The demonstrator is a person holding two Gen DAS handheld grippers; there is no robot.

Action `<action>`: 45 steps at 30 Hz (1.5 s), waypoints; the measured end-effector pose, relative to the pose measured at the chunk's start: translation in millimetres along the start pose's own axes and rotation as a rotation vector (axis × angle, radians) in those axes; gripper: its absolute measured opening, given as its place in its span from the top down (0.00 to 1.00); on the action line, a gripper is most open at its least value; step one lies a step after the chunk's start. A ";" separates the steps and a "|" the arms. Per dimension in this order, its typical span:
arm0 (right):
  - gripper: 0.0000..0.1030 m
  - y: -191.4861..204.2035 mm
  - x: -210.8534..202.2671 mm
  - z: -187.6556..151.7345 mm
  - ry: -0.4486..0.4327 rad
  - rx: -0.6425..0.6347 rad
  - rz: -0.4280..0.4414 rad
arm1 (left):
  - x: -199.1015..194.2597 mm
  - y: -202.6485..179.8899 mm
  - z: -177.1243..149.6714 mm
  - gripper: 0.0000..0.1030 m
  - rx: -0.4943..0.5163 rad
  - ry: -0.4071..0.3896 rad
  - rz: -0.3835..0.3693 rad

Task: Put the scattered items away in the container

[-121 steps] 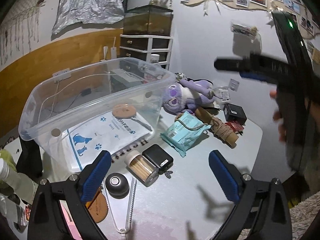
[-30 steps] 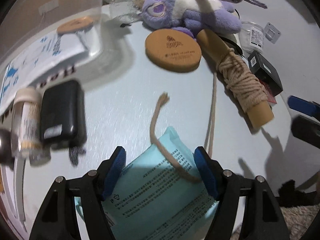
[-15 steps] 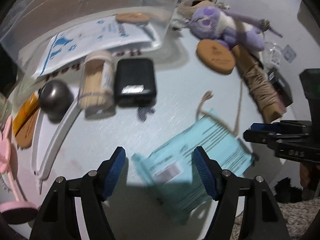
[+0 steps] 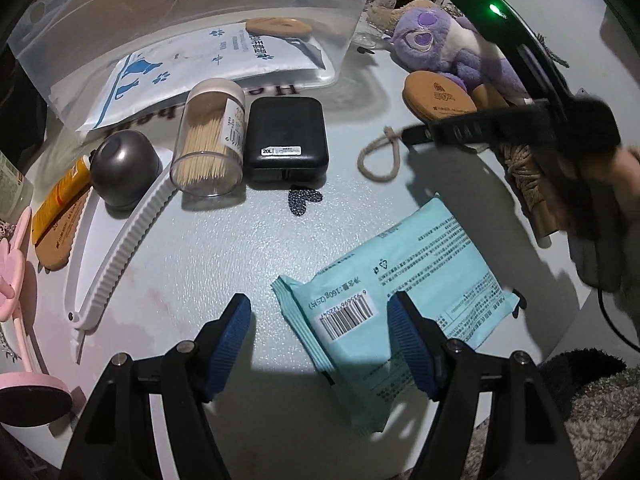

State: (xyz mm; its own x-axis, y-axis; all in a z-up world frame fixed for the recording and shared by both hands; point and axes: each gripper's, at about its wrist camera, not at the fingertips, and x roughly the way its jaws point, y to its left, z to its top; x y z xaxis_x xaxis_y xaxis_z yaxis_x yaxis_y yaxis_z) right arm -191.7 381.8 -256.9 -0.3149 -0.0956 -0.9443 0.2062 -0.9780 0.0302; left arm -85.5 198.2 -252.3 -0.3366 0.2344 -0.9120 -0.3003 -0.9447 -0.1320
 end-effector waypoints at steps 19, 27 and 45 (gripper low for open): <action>0.66 17.6 -86.9 -152.2 0.141 0.174 0.086 | 22.6 23.9 30.0 0.31 0.290 0.020 0.091; 0.66 37.5 -55.3 -145.9 0.166 0.263 0.065 | 18.3 16.0 13.4 0.31 0.386 0.059 0.008; 0.51 -22.0 -80.1 -123.0 -0.030 0.529 0.160 | -4.3 17.5 -7.2 0.31 0.438 0.048 -0.088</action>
